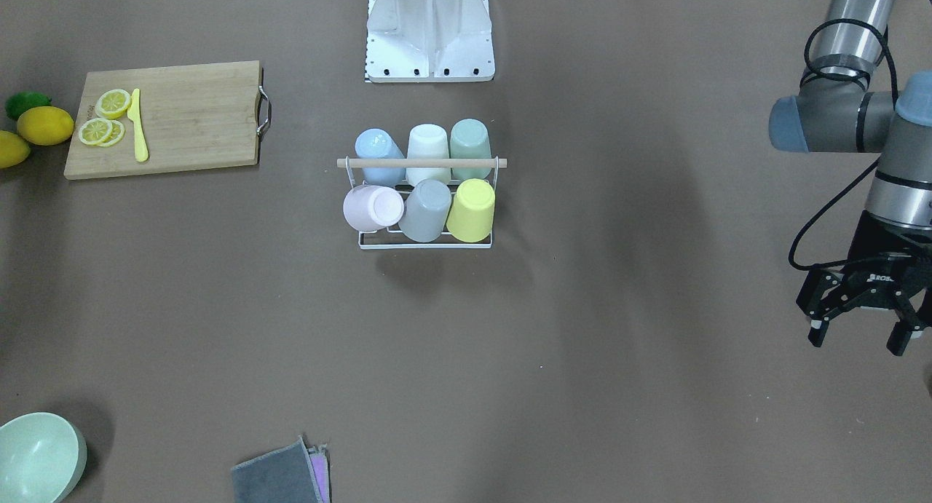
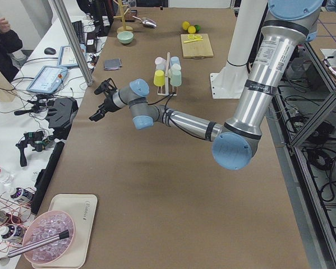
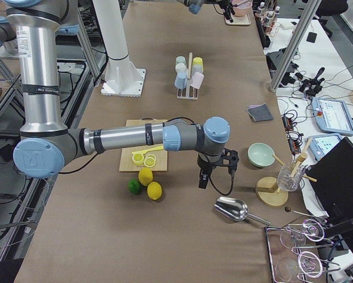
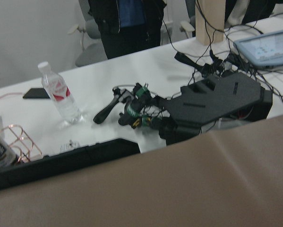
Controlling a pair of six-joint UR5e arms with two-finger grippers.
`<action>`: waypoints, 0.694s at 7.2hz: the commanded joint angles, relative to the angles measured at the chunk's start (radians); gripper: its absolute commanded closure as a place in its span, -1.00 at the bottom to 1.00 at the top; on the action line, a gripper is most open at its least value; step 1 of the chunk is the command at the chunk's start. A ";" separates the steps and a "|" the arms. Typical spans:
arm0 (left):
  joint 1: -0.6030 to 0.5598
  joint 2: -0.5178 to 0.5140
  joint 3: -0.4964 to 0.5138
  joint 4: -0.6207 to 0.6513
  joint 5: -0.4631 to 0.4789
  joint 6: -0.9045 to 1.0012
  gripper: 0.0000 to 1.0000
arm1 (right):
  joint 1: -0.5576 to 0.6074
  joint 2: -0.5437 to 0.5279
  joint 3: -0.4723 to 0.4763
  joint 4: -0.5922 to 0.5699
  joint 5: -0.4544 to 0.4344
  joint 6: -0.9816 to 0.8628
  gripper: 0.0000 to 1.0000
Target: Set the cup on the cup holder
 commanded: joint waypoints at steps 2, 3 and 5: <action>-0.066 0.050 0.010 0.350 -0.216 0.246 -0.93 | 0.023 -0.018 0.001 -0.009 0.010 0.002 -0.98; -0.086 0.082 0.010 0.359 -0.231 0.286 -0.93 | 0.023 -0.018 -0.005 -0.009 0.010 0.002 -0.98; -0.174 0.116 0.004 0.500 -0.297 0.447 -0.93 | 0.038 -0.038 -0.002 -0.010 0.012 0.000 -0.99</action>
